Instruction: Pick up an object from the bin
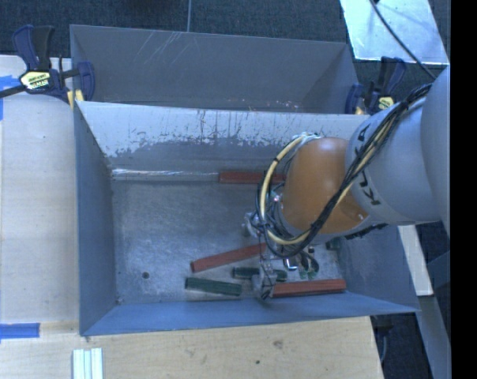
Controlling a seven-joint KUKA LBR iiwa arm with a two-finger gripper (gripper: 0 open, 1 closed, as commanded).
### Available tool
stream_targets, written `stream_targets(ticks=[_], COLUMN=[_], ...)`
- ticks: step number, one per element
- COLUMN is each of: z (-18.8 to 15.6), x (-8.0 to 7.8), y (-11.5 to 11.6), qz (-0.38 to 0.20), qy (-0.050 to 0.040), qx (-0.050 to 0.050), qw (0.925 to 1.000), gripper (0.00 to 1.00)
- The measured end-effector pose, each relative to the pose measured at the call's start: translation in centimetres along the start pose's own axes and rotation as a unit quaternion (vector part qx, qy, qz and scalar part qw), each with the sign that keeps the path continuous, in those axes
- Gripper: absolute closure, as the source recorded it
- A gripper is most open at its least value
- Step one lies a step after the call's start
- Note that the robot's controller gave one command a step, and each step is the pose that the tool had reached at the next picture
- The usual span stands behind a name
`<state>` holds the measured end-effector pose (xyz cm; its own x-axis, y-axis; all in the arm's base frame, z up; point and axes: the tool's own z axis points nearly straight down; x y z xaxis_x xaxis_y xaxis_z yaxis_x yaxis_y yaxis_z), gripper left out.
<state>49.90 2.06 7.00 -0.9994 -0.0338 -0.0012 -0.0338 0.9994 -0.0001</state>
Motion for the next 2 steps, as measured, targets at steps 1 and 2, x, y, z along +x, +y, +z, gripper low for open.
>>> stream_targets(ticks=[1, 2], z=[-0.3, -17.7], x=[-0.2, -0.2], y=[0.0, 0.0], qz=[-0.001, -0.015], qy=[-0.0027, -0.0051], qx=[0.000, 0.000], qw=[1.0000, 0.9999], gripper=[1.00, 1.00])
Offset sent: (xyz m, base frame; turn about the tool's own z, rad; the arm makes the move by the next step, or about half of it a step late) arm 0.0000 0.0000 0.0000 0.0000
